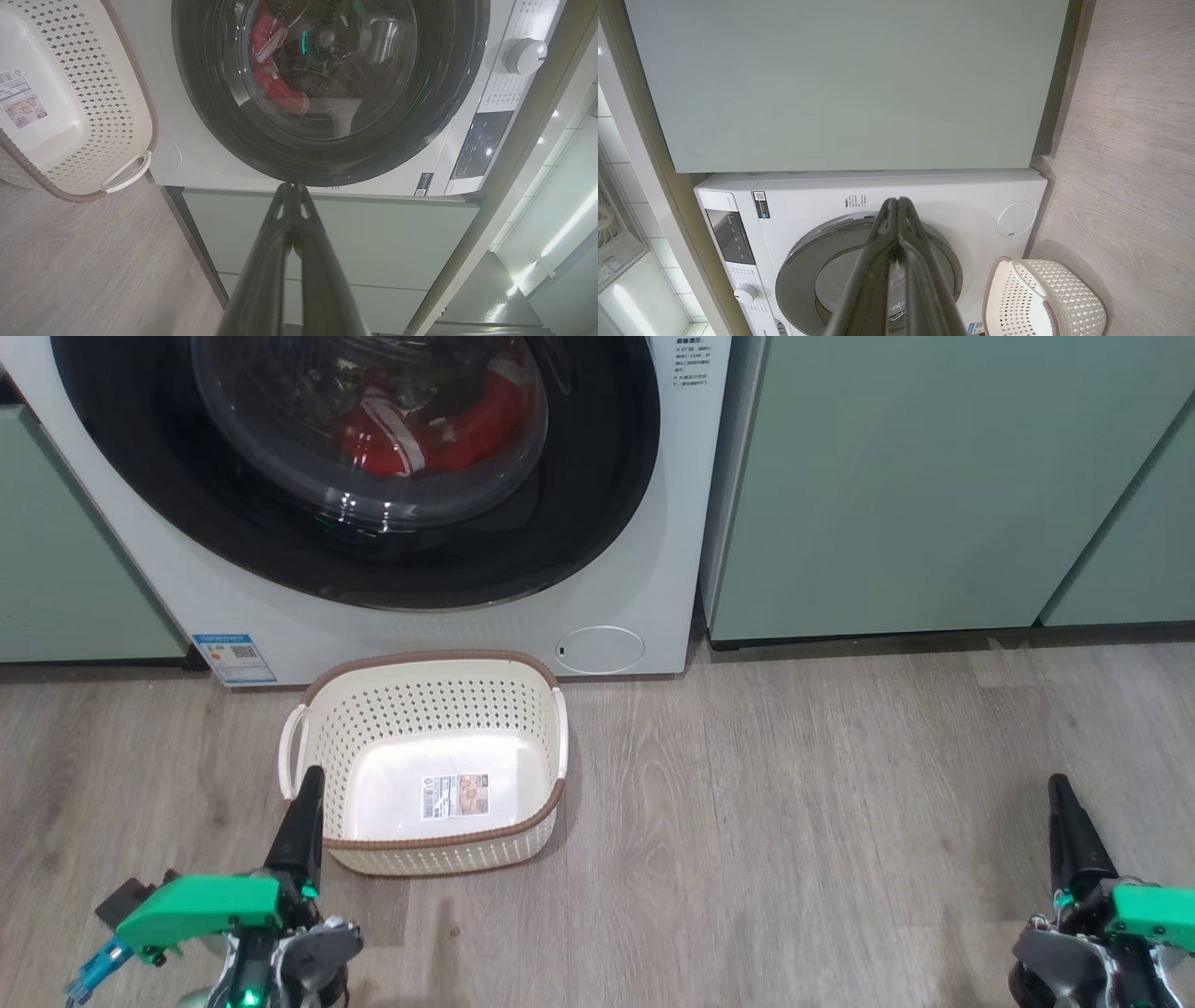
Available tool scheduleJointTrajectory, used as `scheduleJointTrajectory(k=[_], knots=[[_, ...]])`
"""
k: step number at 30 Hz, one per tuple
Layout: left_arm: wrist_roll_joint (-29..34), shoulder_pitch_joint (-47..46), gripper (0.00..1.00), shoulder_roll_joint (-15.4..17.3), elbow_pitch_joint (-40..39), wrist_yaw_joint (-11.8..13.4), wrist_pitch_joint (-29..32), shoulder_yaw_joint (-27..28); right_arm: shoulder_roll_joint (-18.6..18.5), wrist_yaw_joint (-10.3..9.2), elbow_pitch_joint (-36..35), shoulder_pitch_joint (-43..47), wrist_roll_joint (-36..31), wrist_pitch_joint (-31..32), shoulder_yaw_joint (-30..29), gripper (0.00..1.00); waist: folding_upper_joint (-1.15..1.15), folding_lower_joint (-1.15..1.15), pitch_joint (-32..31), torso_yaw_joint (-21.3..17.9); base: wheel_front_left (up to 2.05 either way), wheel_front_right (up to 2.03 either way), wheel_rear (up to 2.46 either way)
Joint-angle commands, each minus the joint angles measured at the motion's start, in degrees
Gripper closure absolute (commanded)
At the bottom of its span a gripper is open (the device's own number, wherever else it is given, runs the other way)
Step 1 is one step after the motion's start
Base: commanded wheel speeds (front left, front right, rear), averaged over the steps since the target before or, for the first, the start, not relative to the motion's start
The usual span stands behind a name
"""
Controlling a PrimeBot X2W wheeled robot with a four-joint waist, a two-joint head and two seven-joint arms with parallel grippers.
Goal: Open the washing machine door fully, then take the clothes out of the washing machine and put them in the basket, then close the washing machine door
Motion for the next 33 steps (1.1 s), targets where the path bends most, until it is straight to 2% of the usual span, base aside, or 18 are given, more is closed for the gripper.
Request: scheduleJointTrajectory(k=[1, 24, 25, 30, 33], knots=[[0.2, -3.2, 1.00, 0.6, -1.9, 0.0, 0.4, 1.9, -0.1, -0.03, -2.1, -2.7, -0.5, 0.3, 1.1, 1.00, 0.00, 0.00, 0.0, 0.0, 0.00, 0.00, 0.00], [0.2, -3.2, 1.00, 0.6, -1.9, 0.0, 0.4, 1.9, -0.1, -0.03, -2.1, -2.7, -0.6, 0.3, 1.1, 1.00, 0.00, 0.00, 0.0, 0.0, 0.00, 0.00, 0.00], [0.0, 0.0, 0.00, 0.0, 0.0, 0.0, 0.0, 0.0, 0.0, 0.00, 0.0, 0.0, 0.0, 0.0, 0.0, 0.00, 0.00, 0.00, 0.0, 0.0, 0.00, 0.00, 0.00], [0.1, 2.6, 0.00, -0.7, 4.0, 0.0, -0.1, -0.1, 0.5, 0.01, 4.2, 1.6, 0.0, -0.1, 0.2, 0.00, 0.00, 0.00, 0.0, 0.0, 0.00, 0.00, 0.00], [0.6, 2.4, 0.00, -0.7, 3.9, 0.0, -0.6, -0.1, 0.5, 0.01, 3.9, 1.4, 0.0, -0.6, 0.7, 0.00, 0.00, 0.00, 0.1, 0.0, 0.00, 0.00, 0.00]])
